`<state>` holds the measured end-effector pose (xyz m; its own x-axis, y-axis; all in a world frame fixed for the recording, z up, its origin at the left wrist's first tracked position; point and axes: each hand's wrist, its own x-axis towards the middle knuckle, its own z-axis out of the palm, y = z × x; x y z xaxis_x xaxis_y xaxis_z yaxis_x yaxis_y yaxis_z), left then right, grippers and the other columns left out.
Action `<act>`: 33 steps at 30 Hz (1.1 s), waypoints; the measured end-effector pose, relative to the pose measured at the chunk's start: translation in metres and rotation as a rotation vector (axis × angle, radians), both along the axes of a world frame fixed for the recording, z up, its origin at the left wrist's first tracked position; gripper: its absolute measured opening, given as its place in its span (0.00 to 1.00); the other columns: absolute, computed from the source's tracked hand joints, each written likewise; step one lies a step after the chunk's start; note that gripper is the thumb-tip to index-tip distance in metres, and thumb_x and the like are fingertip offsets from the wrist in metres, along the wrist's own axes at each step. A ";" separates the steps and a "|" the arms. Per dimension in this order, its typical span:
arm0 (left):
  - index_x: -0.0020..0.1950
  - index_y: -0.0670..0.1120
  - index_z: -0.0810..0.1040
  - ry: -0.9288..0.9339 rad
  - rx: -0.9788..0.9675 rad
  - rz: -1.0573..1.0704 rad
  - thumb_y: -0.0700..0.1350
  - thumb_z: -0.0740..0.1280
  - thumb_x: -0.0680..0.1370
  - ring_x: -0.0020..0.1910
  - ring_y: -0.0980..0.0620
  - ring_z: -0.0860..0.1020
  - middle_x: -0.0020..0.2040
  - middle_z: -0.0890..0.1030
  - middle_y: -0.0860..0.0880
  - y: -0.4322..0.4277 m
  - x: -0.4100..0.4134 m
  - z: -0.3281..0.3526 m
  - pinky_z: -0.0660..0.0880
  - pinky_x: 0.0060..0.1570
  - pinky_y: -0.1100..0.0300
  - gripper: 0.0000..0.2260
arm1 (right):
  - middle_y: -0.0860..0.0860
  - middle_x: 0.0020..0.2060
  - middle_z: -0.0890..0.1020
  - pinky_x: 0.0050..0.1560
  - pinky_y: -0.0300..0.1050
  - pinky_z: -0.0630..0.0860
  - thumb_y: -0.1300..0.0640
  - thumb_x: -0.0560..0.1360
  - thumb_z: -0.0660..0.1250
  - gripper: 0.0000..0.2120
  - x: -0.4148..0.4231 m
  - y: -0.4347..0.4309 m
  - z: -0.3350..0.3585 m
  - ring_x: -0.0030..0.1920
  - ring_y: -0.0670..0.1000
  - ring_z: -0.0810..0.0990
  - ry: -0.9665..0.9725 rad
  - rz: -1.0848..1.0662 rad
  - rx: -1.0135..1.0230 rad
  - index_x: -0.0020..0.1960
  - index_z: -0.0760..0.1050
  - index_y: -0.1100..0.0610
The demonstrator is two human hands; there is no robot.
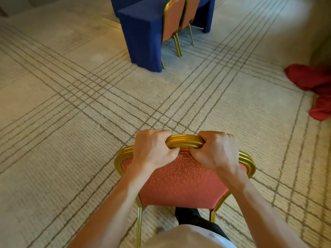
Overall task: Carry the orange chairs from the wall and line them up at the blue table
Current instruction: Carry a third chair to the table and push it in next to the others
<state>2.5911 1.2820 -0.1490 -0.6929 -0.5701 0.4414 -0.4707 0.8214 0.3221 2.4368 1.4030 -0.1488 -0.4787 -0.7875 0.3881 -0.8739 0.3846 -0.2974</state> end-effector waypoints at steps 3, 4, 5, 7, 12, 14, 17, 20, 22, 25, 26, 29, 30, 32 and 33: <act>0.30 0.52 0.64 -0.037 0.009 -0.022 0.54 0.70 0.66 0.25 0.51 0.71 0.26 0.71 0.54 -0.027 -0.052 -0.002 0.61 0.28 0.60 0.15 | 0.47 0.24 0.78 0.31 0.44 0.73 0.42 0.63 0.73 0.16 -0.047 -0.023 -0.005 0.27 0.55 0.78 -0.025 -0.053 0.035 0.28 0.71 0.51; 0.29 0.51 0.66 -0.047 0.005 -0.027 0.54 0.70 0.65 0.26 0.50 0.73 0.26 0.72 0.53 -0.036 -0.072 -0.003 0.62 0.28 0.60 0.14 | 0.48 0.24 0.78 0.31 0.43 0.72 0.43 0.62 0.75 0.16 -0.066 -0.032 -0.006 0.27 0.55 0.79 -0.027 -0.070 0.040 0.28 0.72 0.51; 0.29 0.52 0.68 -0.056 0.005 -0.032 0.53 0.71 0.65 0.27 0.50 0.74 0.26 0.74 0.53 -0.043 -0.088 -0.002 0.62 0.28 0.61 0.13 | 0.48 0.24 0.78 0.31 0.43 0.72 0.43 0.62 0.75 0.16 -0.081 -0.039 -0.006 0.27 0.55 0.79 -0.032 -0.078 0.042 0.29 0.73 0.51; 0.30 0.52 0.67 -0.066 0.008 -0.040 0.52 0.72 0.65 0.27 0.50 0.75 0.27 0.74 0.53 -0.057 -0.114 -0.001 0.61 0.29 0.60 0.14 | 0.48 0.24 0.78 0.31 0.45 0.75 0.41 0.63 0.73 0.16 -0.106 -0.052 -0.006 0.28 0.55 0.80 -0.040 -0.069 0.032 0.29 0.73 0.52; 0.29 0.50 0.65 -0.071 -0.001 -0.032 0.53 0.71 0.66 0.25 0.50 0.71 0.25 0.69 0.54 -0.087 -0.180 0.005 0.60 0.28 0.59 0.16 | 0.48 0.25 0.78 0.32 0.42 0.69 0.40 0.63 0.69 0.17 -0.173 -0.083 -0.003 0.29 0.56 0.80 -0.023 -0.065 0.004 0.28 0.69 0.51; 0.28 0.48 0.68 -0.079 -0.005 -0.033 0.53 0.70 0.66 0.25 0.50 0.72 0.25 0.71 0.54 -0.099 -0.199 0.008 0.62 0.27 0.59 0.15 | 0.47 0.23 0.75 0.32 0.40 0.65 0.40 0.63 0.69 0.19 -0.192 -0.094 -0.002 0.27 0.55 0.78 -0.015 -0.059 -0.022 0.27 0.64 0.50; 0.29 0.47 0.70 -0.082 -0.022 -0.059 0.53 0.70 0.65 0.26 0.50 0.73 0.26 0.73 0.53 -0.122 -0.233 0.009 0.60 0.30 0.60 0.13 | 0.44 0.22 0.68 0.32 0.40 0.63 0.41 0.63 0.69 0.19 -0.223 -0.115 -0.002 0.24 0.53 0.75 -0.017 -0.050 -0.042 0.28 0.62 0.49; 0.29 0.48 0.72 -0.117 -0.038 -0.107 0.53 0.69 0.65 0.26 0.49 0.74 0.26 0.74 0.53 -0.152 -0.271 0.008 0.60 0.33 0.61 0.12 | 0.45 0.22 0.71 0.29 0.40 0.66 0.40 0.63 0.67 0.17 -0.259 -0.138 -0.004 0.24 0.52 0.75 -0.018 -0.065 -0.053 0.27 0.64 0.49; 0.29 0.48 0.74 -0.126 -0.048 -0.124 0.54 0.69 0.65 0.27 0.49 0.75 0.26 0.75 0.53 -0.174 -0.300 0.004 0.61 0.33 0.60 0.11 | 0.46 0.23 0.74 0.29 0.42 0.68 0.39 0.63 0.64 0.16 -0.285 -0.158 -0.007 0.25 0.52 0.76 -0.016 -0.074 -0.051 0.27 0.66 0.49; 0.28 0.48 0.71 -0.103 -0.040 -0.148 0.53 0.71 0.64 0.25 0.48 0.74 0.25 0.74 0.52 -0.217 -0.347 -0.004 0.61 0.32 0.61 0.13 | 0.46 0.22 0.74 0.29 0.42 0.70 0.39 0.62 0.63 0.16 -0.329 -0.198 -0.012 0.25 0.53 0.76 0.005 -0.098 -0.043 0.27 0.63 0.49; 0.28 0.50 0.69 -0.095 -0.039 -0.159 0.52 0.72 0.64 0.25 0.48 0.74 0.25 0.74 0.52 -0.225 -0.356 -0.004 0.60 0.32 0.61 0.13 | 0.46 0.22 0.74 0.29 0.43 0.71 0.40 0.62 0.63 0.15 -0.337 -0.206 -0.011 0.25 0.53 0.76 0.000 -0.097 -0.045 0.27 0.63 0.49; 0.27 0.50 0.69 -0.079 -0.014 -0.198 0.51 0.73 0.63 0.24 0.49 0.74 0.24 0.73 0.52 -0.266 -0.398 -0.005 0.59 0.32 0.62 0.14 | 0.46 0.22 0.73 0.29 0.42 0.70 0.39 0.62 0.61 0.15 -0.375 -0.244 -0.007 0.25 0.53 0.75 0.005 -0.121 -0.030 0.27 0.63 0.48; 0.27 0.50 0.69 -0.078 -0.005 -0.212 0.51 0.74 0.63 0.24 0.49 0.74 0.24 0.73 0.52 -0.278 -0.411 -0.004 0.59 0.32 0.62 0.14 | 0.46 0.22 0.72 0.29 0.42 0.68 0.39 0.62 0.62 0.16 -0.387 -0.255 -0.005 0.24 0.53 0.75 0.013 -0.131 -0.024 0.27 0.62 0.48; 0.27 0.50 0.69 -0.062 -0.008 -0.229 0.51 0.74 0.64 0.24 0.50 0.73 0.24 0.73 0.53 -0.302 -0.438 -0.002 0.59 0.32 0.62 0.14 | 0.44 0.22 0.69 0.29 0.42 0.69 0.39 0.63 0.63 0.16 -0.411 -0.276 -0.001 0.24 0.52 0.74 0.039 -0.150 -0.025 0.28 0.62 0.48; 0.27 0.50 0.70 -0.061 0.005 -0.239 0.51 0.73 0.64 0.24 0.49 0.73 0.24 0.73 0.52 -0.313 -0.451 0.000 0.59 0.31 0.62 0.14 | 0.44 0.22 0.69 0.29 0.42 0.69 0.39 0.63 0.64 0.17 -0.423 -0.285 0.001 0.24 0.51 0.74 0.043 -0.158 -0.009 0.27 0.63 0.48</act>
<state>2.1402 0.9687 -0.1489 -0.8339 -0.3886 0.3919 -0.2817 0.9103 0.3032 2.0140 1.1184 -0.1473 -0.5792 -0.7001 0.4175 -0.8146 0.5160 -0.2649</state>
